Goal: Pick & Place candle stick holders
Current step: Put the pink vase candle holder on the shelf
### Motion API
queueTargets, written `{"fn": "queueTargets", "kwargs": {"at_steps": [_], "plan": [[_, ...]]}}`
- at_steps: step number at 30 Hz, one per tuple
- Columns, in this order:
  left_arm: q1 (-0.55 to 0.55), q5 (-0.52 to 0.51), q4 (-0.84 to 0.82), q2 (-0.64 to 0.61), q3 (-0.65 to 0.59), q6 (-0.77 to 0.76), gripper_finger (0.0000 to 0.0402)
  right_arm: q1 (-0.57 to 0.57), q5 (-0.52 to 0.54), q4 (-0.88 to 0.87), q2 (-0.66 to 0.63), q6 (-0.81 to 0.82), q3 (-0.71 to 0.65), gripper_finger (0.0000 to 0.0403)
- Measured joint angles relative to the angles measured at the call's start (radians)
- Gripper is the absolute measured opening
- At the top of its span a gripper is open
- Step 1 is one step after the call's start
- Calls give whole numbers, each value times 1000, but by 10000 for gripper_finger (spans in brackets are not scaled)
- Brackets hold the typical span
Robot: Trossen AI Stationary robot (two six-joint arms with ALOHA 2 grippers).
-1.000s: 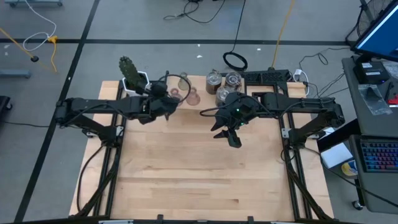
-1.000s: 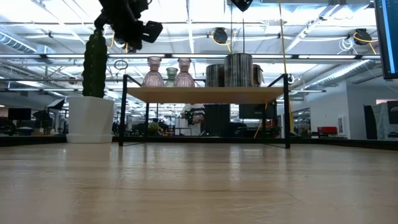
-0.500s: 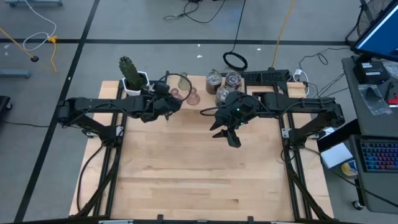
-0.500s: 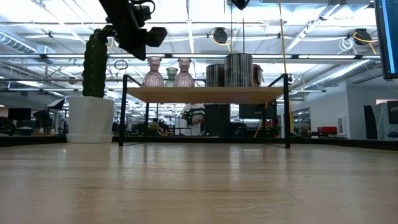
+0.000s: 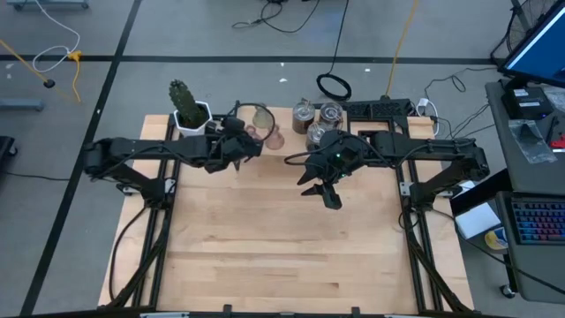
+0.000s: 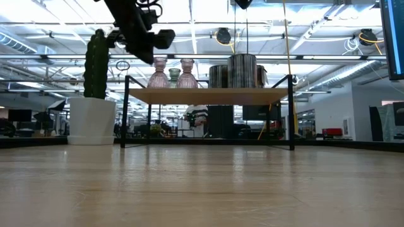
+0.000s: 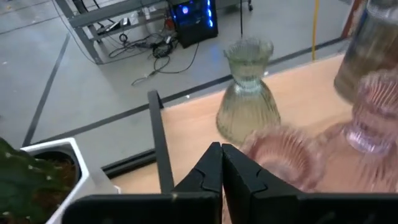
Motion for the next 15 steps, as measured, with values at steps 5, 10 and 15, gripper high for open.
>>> {"fn": "queueTargets", "kwargs": {"at_steps": [5,10,15], "plan": [[4,2,31,17,2,5,8,0,0,0,0,0,0,144],[10,-4,23,17,0,26,3,0,0,-5,0,4,0,144],[10,-48,22,-15,0,74,10,-2,0,-24,0,1,0,144]]}}
